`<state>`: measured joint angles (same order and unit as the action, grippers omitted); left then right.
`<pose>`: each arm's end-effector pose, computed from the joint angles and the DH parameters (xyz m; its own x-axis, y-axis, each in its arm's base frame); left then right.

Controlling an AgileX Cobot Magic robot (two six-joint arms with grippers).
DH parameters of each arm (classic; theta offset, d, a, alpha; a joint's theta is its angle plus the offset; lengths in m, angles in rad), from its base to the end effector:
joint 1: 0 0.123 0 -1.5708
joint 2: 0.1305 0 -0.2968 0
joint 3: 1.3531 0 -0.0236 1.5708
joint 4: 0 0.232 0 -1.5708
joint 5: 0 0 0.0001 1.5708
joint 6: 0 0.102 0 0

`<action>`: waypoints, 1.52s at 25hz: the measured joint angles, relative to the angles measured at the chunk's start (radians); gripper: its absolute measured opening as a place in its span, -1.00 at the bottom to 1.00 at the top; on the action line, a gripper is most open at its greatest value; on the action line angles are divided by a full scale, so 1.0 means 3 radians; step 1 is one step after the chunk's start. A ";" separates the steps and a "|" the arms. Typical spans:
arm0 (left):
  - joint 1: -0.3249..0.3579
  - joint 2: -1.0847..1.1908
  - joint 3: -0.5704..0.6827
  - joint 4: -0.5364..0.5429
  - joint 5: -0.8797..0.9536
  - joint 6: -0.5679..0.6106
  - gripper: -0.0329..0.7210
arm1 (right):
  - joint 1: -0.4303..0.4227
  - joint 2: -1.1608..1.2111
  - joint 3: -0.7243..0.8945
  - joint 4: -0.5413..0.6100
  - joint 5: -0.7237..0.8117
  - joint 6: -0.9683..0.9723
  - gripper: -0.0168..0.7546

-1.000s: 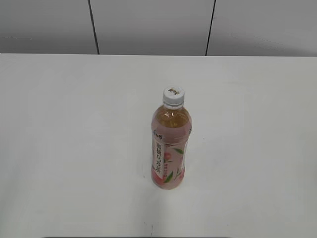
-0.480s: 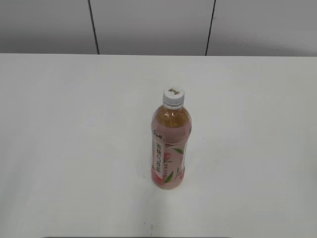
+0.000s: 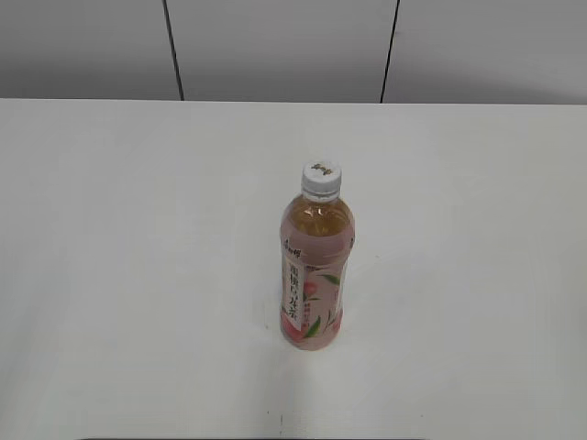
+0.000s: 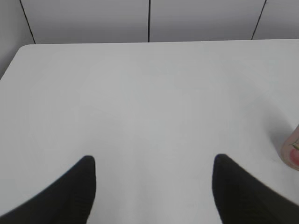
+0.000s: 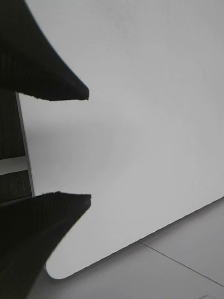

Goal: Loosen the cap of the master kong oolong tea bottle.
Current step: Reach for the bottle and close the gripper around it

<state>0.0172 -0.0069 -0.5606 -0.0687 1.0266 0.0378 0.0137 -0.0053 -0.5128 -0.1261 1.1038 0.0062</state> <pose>-0.0299 -0.0065 0.2826 -0.3623 -0.0040 -0.9321 0.0384 0.9991 -0.0192 -0.0278 -0.0118 0.2632 -0.4790 -0.0570 -0.8760 0.0609 0.9933 -0.0980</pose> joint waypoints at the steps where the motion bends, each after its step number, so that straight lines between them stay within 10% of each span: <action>1: 0.0000 0.0000 0.0000 0.0000 0.0000 0.0000 0.33 | 0.0000 0.0000 0.0000 0.0000 0.0000 0.0000 0.26; 26: 0.0000 0.0773 -0.0012 -0.0080 -0.0066 0.0030 0.33 | 0.0000 0.0000 0.0000 0.0000 0.0000 0.0000 0.26; 38: 0.0000 0.1013 0.0010 -0.0303 -0.1358 0.0386 0.27 | 0.0000 0.0000 0.0000 0.0000 0.0000 0.0000 0.26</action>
<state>0.0172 0.2969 -0.5576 -0.1597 0.6193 0.1535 0.0137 -0.0053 -0.5128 -0.1261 1.1038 0.0062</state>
